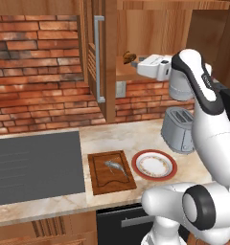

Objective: Pick the fish from the plate and place it on the cutting board. Then pick the condiment bottle from the cabinet and place it next to the cutting board.

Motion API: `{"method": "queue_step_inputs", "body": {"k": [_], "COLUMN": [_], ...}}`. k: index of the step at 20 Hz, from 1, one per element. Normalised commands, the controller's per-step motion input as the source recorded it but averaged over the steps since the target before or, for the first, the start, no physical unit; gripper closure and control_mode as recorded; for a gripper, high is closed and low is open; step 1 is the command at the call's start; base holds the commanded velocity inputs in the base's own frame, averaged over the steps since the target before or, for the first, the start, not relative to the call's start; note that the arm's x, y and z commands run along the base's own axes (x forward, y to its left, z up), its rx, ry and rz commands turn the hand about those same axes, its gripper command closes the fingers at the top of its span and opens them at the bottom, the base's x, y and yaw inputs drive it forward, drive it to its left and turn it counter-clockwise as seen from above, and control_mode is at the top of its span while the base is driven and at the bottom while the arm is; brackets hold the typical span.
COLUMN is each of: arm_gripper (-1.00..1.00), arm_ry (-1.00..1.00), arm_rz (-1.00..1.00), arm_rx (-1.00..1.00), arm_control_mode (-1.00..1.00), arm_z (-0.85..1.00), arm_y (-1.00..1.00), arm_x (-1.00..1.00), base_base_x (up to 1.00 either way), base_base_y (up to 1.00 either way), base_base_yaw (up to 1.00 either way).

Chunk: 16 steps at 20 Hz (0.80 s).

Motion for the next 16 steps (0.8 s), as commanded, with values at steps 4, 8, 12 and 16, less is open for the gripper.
{"method": "queue_step_inputs", "body": {"k": [4, 8, 12, 16], "arm_gripper": [-1.0, -1.0, -1.0, -1.0], "arm_ry": [0.0, 0.0, 0.0, 0.0], "arm_rz": [0.0, 0.0, 0.0, 0.0], "arm_rx": [0.0, 0.0, 0.0, 0.0], "arm_control_mode": [-1.0, -1.0, -1.0, -1.0], "arm_z": [0.0, 0.0, 0.0, 0.0], "arm_y": [0.08, 0.05, 0.06, 0.08], "arm_x": [0.03, 0.04, 0.05, 0.07], "base_base_x": [0.0, 0.0, 0.0, 0.0], "base_base_y": [0.0, 0.0, 0.0, 0.0], "base_base_yaw": [0.0, 0.0, 0.0, 0.0]}}
